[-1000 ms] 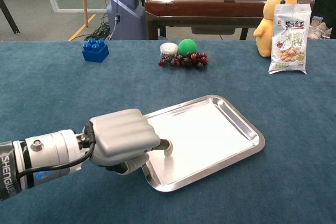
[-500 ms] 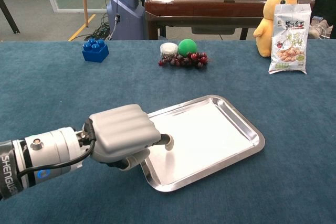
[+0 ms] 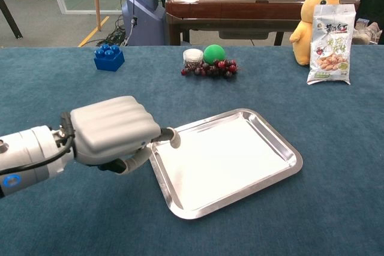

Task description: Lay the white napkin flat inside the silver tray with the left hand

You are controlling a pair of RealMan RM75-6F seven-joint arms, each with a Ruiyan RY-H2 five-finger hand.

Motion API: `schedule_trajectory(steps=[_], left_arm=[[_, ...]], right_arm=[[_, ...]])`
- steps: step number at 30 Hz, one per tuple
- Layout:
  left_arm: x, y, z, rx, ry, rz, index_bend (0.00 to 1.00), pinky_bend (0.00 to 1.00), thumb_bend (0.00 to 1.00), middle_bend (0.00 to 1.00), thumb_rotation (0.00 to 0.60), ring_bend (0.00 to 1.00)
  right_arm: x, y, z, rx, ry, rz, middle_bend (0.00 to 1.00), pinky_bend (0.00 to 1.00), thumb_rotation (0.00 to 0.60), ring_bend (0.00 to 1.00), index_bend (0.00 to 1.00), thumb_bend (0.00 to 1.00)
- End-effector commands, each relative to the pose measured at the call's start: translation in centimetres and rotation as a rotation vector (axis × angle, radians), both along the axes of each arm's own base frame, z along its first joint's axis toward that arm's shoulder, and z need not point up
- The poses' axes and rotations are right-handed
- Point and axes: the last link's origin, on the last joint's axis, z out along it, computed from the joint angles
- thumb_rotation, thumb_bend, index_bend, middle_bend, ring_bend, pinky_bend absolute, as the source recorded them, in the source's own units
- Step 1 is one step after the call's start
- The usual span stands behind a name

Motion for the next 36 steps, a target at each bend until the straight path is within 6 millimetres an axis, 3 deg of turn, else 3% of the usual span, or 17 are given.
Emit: schedule_trajectory(steps=[1, 4, 8, 11, 15, 20, 26, 36], left_arm=[[-0.4, 0.0, 1.2, 0.029, -0.013, 0.017, 0.25, 0.94, 0.65, 1.0, 0.6, 0.88], [-0.9, -0.1, 2.3, 0.064, -0.032, 0.046, 0.22, 0.91, 0.65, 0.98, 0.6, 0.82], [-2.0, -0.3, 4.0, 0.124, -0.078, 0.111, 0.19, 0.85, 0.65, 0.84, 0.6, 0.69], [-3.0, -0.6, 5.1, 0.17, -0.098, 0.149, 0.19, 0.72, 0.65, 0.68, 0.6, 0.59], [-4.6, -1.2, 6.7, 0.209, -0.131, 0.193, 0.19, 0.53, 0.65, 0.47, 0.6, 0.37], [-6.5, -2.1, 8.9, 0.273, -0.178, 0.254, 0.19, 0.39, 0.65, 0.31, 0.6, 0.23], [-8.9, -3.0, 11.9, 0.357, -0.188, 0.258, 0.22, 0.34, 0.65, 0.27, 0.6, 0.19], [-13.8, -5.6, 16.4, 0.486, -0.14, 0.442, 0.22, 0.28, 0.62, 0.22, 0.6, 0.15]], right_arm=[[0.1, -0.1, -0.1, 0.004, 0.002, 0.0, 0.37, 0.26, 0.6, 0.24, 0.32, 0.51], [0.1, -0.2, -0.3, 0.011, 0.009, -0.002, 0.37, 0.26, 0.6, 0.24, 0.32, 0.51], [0.3, -0.3, -0.7, 0.021, 0.019, -0.003, 0.37, 0.26, 0.6, 0.24, 0.32, 0.51], [0.4, -0.4, -0.9, 0.028, 0.028, -0.002, 0.37, 0.26, 0.6, 0.24, 0.32, 0.51], [0.5, -0.6, -1.4, 0.041, 0.044, -0.005, 0.37, 0.26, 0.6, 0.24, 0.32, 0.51], [0.9, -0.9, -2.2, 0.063, 0.068, -0.006, 0.37, 0.26, 0.6, 0.24, 0.32, 0.51], [1.2, -1.3, -3.2, 0.079, 0.092, -0.005, 0.37, 0.26, 0.6, 0.24, 0.32, 0.51], [1.6, -1.7, -4.3, 0.104, 0.119, -0.004, 0.37, 0.26, 0.6, 0.24, 0.33, 0.51]])
